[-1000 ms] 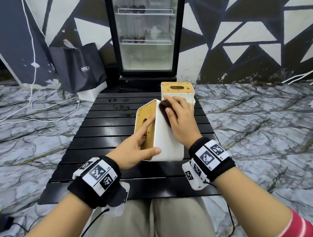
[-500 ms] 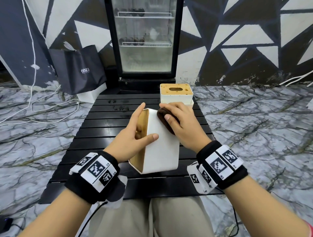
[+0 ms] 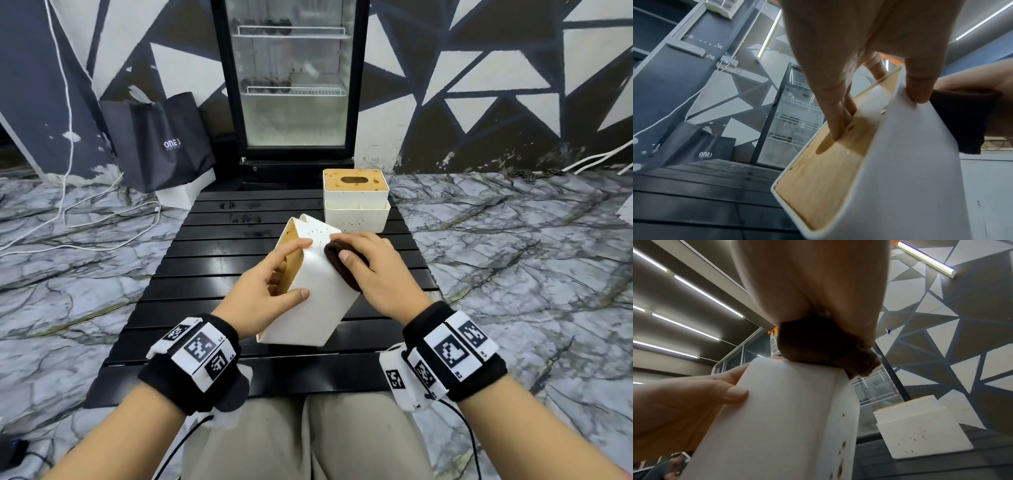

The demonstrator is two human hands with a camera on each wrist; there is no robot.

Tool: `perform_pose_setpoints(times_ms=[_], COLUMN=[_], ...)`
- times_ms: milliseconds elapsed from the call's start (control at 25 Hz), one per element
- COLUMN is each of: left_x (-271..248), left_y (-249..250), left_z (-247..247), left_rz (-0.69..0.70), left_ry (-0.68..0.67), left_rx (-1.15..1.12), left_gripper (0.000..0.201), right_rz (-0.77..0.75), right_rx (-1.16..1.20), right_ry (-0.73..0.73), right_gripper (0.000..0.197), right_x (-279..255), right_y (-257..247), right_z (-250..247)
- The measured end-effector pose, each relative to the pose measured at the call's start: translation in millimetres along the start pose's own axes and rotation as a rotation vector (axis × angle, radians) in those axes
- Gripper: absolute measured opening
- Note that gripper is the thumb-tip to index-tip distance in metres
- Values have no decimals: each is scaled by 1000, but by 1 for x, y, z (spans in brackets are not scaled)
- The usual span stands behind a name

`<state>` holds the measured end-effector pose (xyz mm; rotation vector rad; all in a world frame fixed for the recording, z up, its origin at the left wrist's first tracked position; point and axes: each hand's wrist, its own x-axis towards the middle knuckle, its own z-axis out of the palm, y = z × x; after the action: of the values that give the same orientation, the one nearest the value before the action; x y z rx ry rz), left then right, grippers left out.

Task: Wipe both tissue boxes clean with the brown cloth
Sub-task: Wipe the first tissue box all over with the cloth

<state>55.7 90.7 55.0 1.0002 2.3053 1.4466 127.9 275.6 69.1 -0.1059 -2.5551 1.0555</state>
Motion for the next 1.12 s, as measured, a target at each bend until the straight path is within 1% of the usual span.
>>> perform_pose_setpoints(times_ms=[120,240,360,440,520,640,800,880,1000,1120], left_x=[1,5,10,10,9,7,6,8,12,15], left_y=[-6,-7,-5,-3,-1,1,-4,-9,-14,-16], left_z=[4,7,6,6,5,6,11,10,10,9], left_rz=[-12,-73,-102,-101,-73,-16,6,8,14,18], left_ry=[-8,14,46,49,60,96,97,75,16,-14], left_rx=[-39,-82,-203,-276,-306,-254,-230,-222,-184,-170], left_gripper=[67,77,81,79,81,85,87,92,98,100], right_rz=[10,6,-6,-6,8,47,80,88,33,-37], right_rx=[9,16,-8,-7,5,1,-1,-2,-43,-20], right_ry=[36,49,52,50,80,151,165,178,195,199], right_gripper=[31,31,31,31,31,31,32,33,33,38], right_x=[-5,-9,-11,-11,-9,-2,-2,0,0,-12], right_y=[4,6,5,4,5,12,19,17,9,7], right_z=[9,15,18,18,14,13,27,31,35,40])
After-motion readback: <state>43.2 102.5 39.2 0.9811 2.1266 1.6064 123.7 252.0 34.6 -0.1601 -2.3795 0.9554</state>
